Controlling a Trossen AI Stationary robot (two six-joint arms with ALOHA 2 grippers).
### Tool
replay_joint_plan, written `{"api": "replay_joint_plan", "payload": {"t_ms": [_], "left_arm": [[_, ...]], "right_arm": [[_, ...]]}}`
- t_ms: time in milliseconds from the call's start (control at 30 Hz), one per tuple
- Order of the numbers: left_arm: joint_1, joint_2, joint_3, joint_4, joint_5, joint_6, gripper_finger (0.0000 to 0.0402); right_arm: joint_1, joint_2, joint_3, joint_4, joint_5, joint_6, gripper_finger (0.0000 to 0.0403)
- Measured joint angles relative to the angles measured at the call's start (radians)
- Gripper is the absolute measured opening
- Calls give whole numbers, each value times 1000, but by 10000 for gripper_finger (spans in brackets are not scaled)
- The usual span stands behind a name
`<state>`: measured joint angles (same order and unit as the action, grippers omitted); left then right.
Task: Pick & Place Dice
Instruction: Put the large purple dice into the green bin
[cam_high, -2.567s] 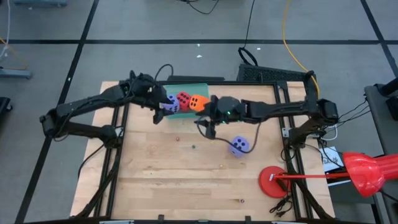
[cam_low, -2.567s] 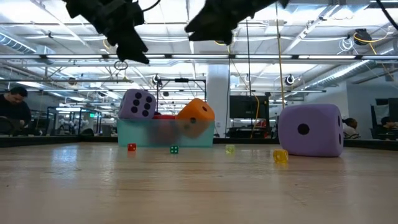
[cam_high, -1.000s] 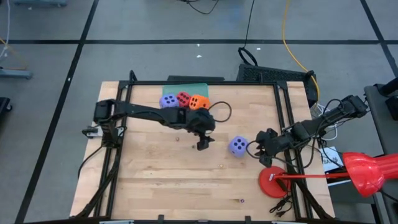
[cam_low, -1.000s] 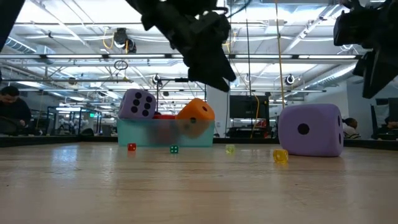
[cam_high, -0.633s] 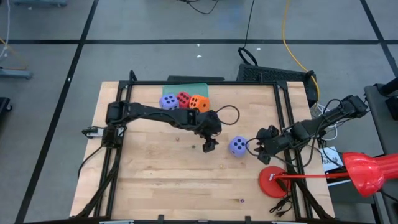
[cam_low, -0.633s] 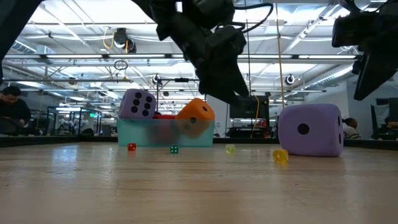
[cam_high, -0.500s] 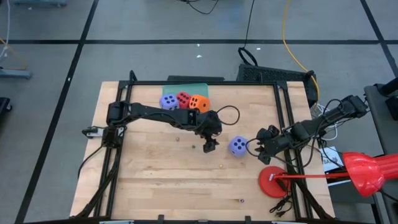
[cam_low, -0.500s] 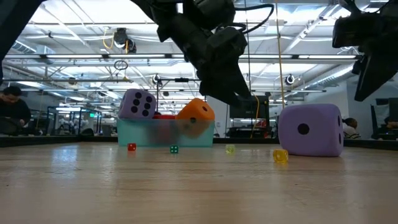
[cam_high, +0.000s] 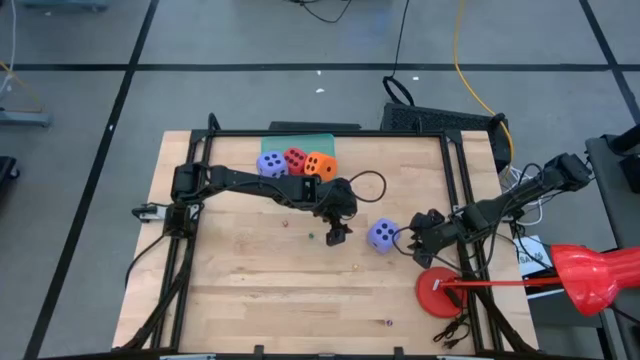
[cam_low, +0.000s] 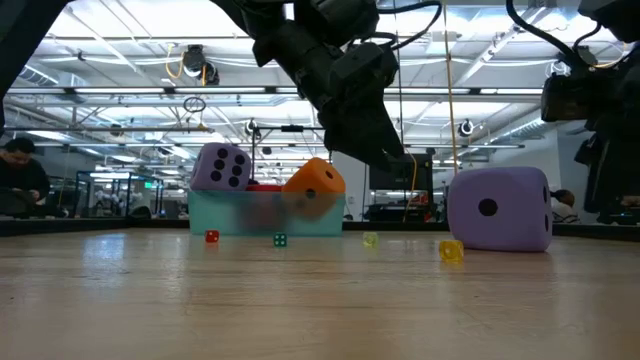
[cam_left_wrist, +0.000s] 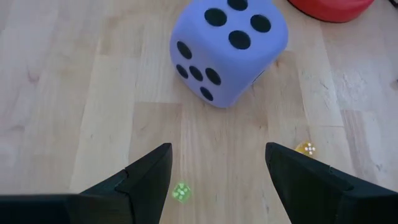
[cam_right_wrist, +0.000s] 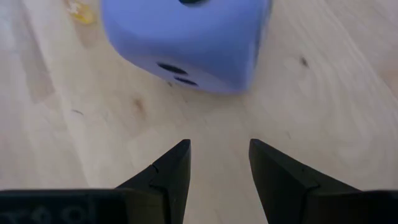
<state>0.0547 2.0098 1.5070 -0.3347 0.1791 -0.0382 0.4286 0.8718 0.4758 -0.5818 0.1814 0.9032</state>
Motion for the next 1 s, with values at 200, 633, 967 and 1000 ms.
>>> {"api": "replay_joint_plan", "payload": {"t_ms": [200,633,967,1000], "left_arm": [[0,0,0,90,2,-56,267],[-17,0,0,83,7,-225,267],[-36,10,-2,41,181,-162,267],[-35,11,-2,42,196,-151,267]], "right_arm": [[-6,0,-4,83,-3,-48,153],[-6,0,-4,99,-36,35,153],[-10,0,-4,84,-47,-236,153],[-10,0,-4,74,-33,-269,153]]}}
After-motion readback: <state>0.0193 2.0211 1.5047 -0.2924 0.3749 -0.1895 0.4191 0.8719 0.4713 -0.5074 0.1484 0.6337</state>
